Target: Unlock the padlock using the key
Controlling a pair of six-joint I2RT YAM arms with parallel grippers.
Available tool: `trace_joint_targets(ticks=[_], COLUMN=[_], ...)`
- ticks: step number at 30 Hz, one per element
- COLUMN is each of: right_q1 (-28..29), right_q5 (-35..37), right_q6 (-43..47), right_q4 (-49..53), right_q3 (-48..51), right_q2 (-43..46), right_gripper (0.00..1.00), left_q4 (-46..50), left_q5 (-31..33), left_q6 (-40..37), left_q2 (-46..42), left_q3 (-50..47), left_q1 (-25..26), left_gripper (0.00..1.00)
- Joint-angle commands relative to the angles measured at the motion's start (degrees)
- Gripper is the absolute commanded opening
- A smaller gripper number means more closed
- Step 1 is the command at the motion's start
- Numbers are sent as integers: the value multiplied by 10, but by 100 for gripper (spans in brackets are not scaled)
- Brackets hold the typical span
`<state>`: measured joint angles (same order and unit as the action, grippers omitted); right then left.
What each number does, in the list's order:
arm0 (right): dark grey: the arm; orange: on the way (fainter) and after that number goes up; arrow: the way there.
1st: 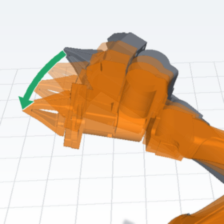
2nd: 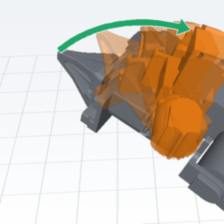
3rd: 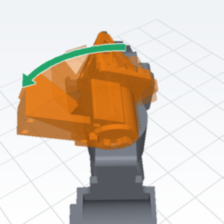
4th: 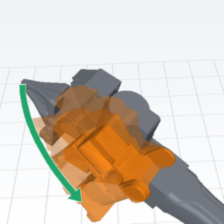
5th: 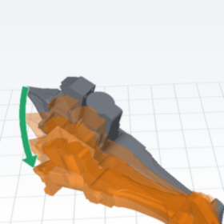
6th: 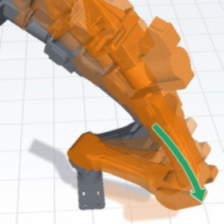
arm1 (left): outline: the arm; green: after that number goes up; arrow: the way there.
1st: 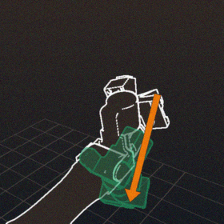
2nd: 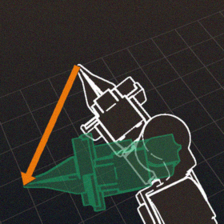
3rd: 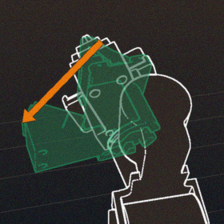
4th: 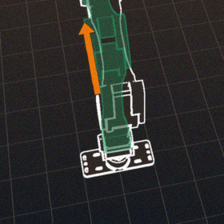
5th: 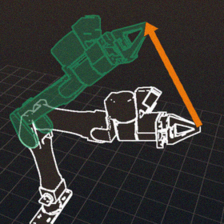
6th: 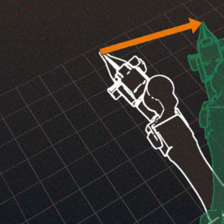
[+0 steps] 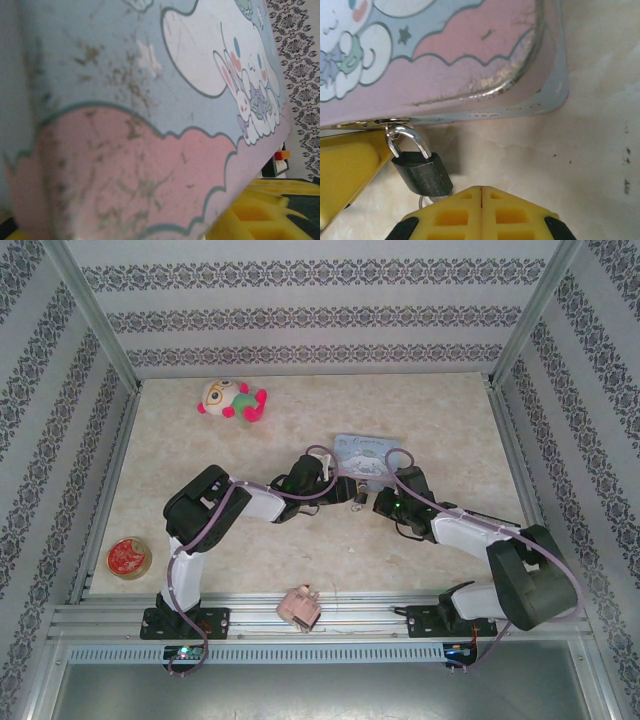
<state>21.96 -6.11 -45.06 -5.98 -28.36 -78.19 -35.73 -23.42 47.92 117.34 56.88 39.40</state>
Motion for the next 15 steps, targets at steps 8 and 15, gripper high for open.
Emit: trace_joint_targets(ticks=[8,15], right_q1=[4,2], right_q5=[-13,-14], right_q6=[15,16], right_q4=[-61,-64], right_q3=[-58,-64], right_q2=[-93,-109], right_gripper=[6,6], left_q4=[5,-2], left_q5=[24,23], left_q6=[-42,-48], left_q2=[38,51], left_q3=[26,43], left_q1=[17,21], left_gripper=[45,46])
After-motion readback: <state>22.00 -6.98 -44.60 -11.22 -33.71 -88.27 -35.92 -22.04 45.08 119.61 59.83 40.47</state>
